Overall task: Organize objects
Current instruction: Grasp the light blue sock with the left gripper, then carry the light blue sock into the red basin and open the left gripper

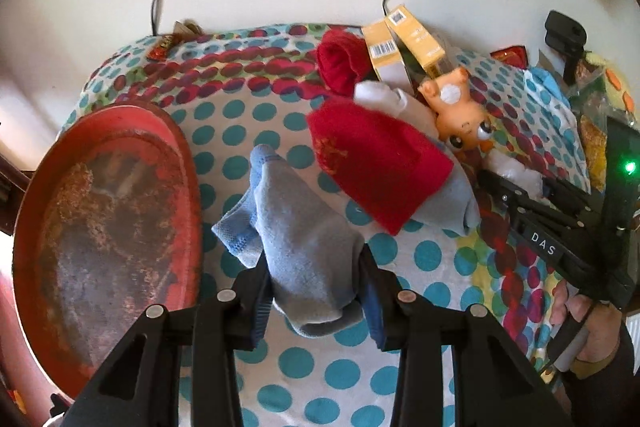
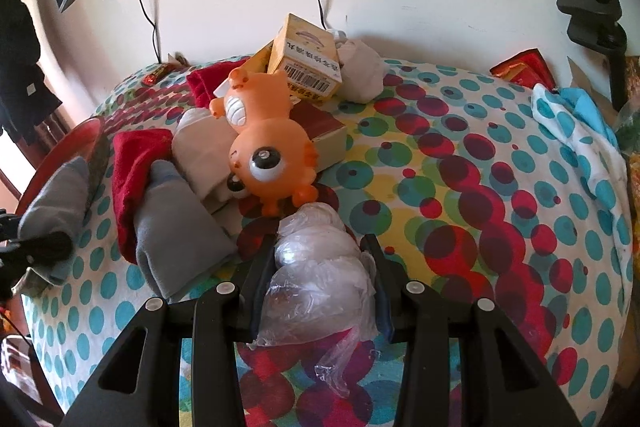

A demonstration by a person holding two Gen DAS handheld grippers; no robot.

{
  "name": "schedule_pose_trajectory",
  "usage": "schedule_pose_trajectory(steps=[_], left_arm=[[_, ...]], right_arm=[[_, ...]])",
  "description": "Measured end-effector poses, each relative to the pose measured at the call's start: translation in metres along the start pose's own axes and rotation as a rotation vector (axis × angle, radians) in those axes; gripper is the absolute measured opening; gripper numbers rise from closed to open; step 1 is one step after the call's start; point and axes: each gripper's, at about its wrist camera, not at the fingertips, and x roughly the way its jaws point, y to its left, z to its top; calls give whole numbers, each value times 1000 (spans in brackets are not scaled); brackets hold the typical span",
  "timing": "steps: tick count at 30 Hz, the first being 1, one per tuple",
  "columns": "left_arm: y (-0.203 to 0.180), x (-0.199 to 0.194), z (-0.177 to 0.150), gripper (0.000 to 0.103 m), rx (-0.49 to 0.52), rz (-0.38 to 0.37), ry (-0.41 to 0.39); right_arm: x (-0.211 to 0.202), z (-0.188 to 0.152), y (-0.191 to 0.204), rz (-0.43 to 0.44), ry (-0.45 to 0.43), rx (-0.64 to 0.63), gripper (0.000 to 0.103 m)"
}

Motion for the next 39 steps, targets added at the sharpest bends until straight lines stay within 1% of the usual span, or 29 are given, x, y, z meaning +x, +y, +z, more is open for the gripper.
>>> schedule_pose_trajectory(steps=[6, 8, 13, 16, 20, 27, 30, 33, 39], left_arm=[[27, -14, 1, 39, -31, 42, -20], [40, -18, 1, 39, -44, 64, -27], [77, -25, 1, 39, -80, 88, -33], [101, -25, 0, 39, -99, 124, -32], [139, -21, -2, 39, -144, 161, -21], [205, -7, -10, 39, -220, 225, 7], [230, 0, -12, 39, -231, 255, 14], [251, 3, -15, 39, -252, 246, 27], [286, 7, -17, 39, -287, 274, 37]], right_arm=[[-2, -1, -6, -23, -9, 34, 40], [-3, -1, -8, -38, -18, 48, 39], [-5, -1, -10, -75, -26, 63, 39], [-5, -1, -11, -98, -31, 69, 39], [-5, 1, -9, -137, -31, 59, 39], [-5, 2, -13, -172, -27, 69, 39], [-6, 2, -14, -187, -26, 77, 39], [-5, 2, -14, -204, -22, 78, 39], [-5, 1, -12, -236, -20, 68, 39]])
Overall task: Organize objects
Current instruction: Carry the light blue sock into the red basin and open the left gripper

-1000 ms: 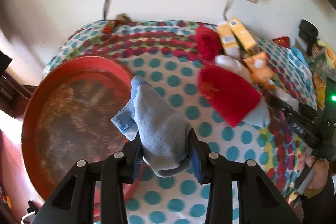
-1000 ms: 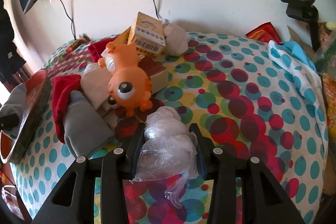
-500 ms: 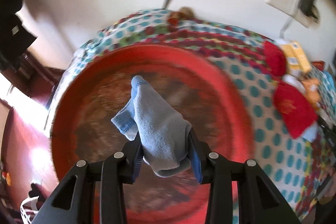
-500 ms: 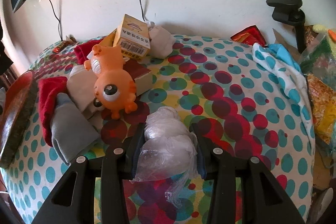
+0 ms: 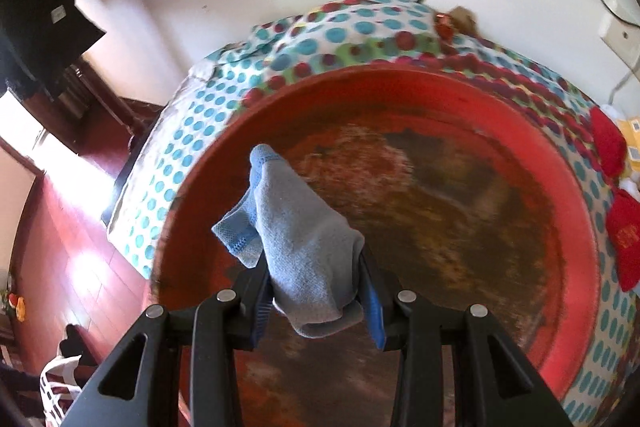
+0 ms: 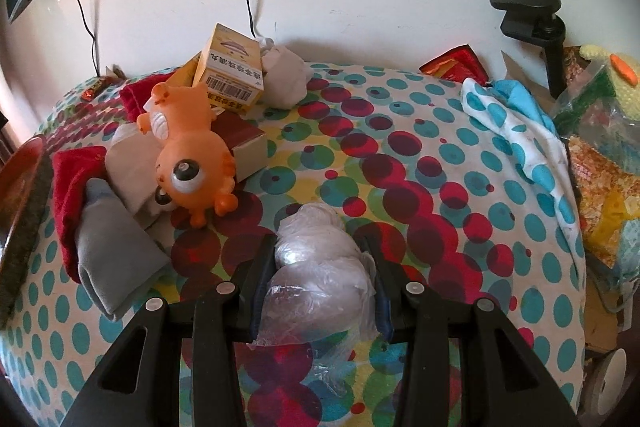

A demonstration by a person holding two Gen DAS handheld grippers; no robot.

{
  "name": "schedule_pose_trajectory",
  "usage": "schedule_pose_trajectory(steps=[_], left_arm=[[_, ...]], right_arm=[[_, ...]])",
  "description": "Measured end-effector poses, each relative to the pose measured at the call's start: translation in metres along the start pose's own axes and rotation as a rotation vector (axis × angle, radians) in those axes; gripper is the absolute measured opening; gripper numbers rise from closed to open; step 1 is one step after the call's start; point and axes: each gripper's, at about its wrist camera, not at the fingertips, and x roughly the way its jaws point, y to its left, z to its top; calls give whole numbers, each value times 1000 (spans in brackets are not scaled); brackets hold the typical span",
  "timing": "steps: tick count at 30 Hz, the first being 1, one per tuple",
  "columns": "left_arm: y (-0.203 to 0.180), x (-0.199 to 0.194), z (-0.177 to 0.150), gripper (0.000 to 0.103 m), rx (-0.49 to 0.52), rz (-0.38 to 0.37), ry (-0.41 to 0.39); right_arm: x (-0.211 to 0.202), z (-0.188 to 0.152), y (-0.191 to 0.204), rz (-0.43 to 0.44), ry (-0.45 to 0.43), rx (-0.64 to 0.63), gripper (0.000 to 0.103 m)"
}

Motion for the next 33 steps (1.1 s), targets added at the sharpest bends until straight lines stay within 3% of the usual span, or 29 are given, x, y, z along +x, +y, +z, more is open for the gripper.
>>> schedule_pose_trajectory(steps=[9, 17, 22, 26, 33], left_arm=[[18, 8, 6, 42, -3, 15, 3], [23, 10, 6, 55, -3, 44, 26], [21, -5, 6, 63, 20, 80, -8], [20, -20, 6, 68, 18, 64, -26], [-2, -46, -3, 68, 41, 33, -64]], right_arm=[[0, 0, 0, -27, 1, -6, 40], [0, 0, 2, -40, 3, -14, 40], [0, 0, 3, -45, 2, -18, 39], [0, -1, 2, -51, -4, -13, 39], [-5, -2, 1, -62, -30, -12, 39]])
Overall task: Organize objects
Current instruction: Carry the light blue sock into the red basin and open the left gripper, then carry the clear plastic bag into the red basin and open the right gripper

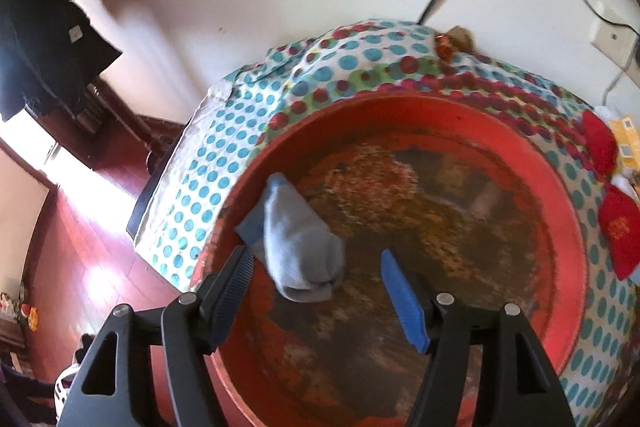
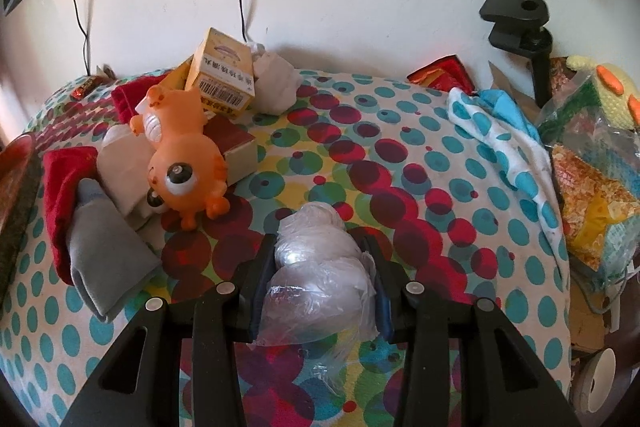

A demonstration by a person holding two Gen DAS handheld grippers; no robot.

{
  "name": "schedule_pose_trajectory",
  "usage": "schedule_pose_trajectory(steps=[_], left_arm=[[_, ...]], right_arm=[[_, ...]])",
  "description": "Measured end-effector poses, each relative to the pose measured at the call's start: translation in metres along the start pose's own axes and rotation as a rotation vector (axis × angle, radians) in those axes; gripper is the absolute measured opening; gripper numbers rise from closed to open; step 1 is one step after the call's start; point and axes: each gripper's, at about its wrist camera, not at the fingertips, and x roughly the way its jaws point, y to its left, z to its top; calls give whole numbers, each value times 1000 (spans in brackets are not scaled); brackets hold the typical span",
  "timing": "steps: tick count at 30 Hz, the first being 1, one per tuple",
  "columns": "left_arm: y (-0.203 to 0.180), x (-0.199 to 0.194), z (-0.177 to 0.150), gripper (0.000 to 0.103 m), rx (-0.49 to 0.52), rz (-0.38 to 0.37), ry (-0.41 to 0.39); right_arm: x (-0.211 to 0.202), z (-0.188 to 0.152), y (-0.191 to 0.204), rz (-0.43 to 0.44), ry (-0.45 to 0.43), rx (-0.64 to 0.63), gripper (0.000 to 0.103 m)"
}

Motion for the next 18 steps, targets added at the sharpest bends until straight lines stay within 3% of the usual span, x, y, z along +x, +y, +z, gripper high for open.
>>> schedule_pose_trajectory(steps=[11, 18], left_arm=[[-38, -6, -17, 69, 94, -55, -8], [-35, -13, -20, 68, 107, -84, -6]], right_arm=[[-47, 11, 15, 49, -38, -1, 39], [-76, 20, 77, 206, -65, -40, 39]])
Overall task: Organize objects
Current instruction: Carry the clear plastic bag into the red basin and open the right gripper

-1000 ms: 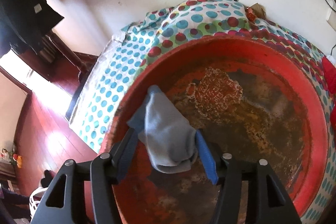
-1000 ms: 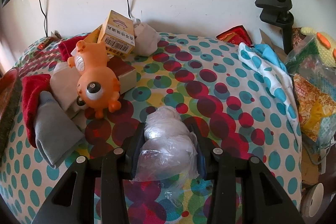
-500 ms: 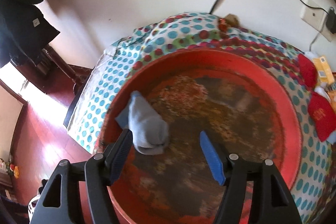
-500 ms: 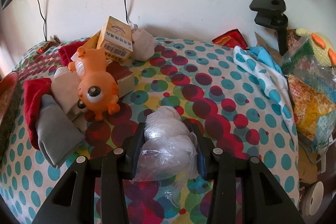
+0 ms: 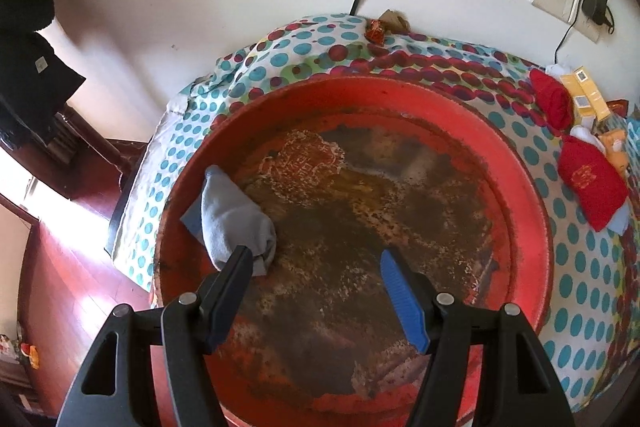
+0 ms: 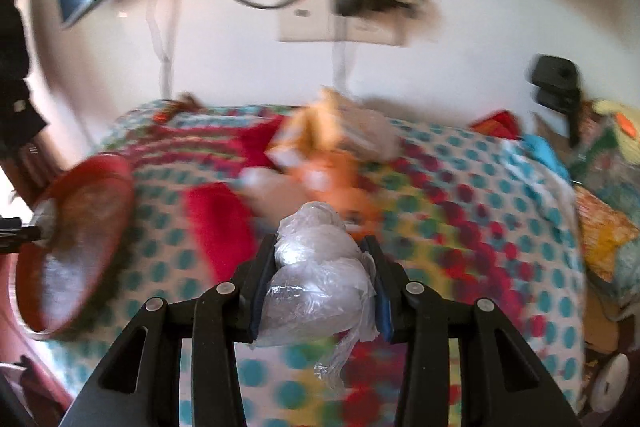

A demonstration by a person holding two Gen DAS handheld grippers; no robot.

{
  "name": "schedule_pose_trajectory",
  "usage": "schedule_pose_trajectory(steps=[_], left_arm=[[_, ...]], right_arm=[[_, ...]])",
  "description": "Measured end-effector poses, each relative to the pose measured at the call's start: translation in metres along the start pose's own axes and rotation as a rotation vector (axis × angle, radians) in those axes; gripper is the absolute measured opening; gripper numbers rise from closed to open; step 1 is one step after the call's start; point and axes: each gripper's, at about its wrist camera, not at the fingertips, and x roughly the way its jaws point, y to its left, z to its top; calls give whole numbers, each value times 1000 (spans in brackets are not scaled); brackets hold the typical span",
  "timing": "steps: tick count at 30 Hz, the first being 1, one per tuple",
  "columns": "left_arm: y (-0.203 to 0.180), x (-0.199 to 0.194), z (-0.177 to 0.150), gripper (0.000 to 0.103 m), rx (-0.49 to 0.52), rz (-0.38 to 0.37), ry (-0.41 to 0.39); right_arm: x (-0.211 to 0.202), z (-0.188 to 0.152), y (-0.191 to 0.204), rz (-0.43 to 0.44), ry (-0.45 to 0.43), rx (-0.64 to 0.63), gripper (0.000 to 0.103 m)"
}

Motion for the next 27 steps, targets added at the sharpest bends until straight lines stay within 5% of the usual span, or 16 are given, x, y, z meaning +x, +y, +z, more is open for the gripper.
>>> schedule_pose_trajectory(steps=[13, 27], left_arm=[[14, -16, -3, 68, -19, -20, -11], [24, -17, -4, 69, -48, -16, 7]], right_arm=[[24, 10, 143, 180, 61, -223, 39], [64, 16, 235, 243, 115, -370, 39]])
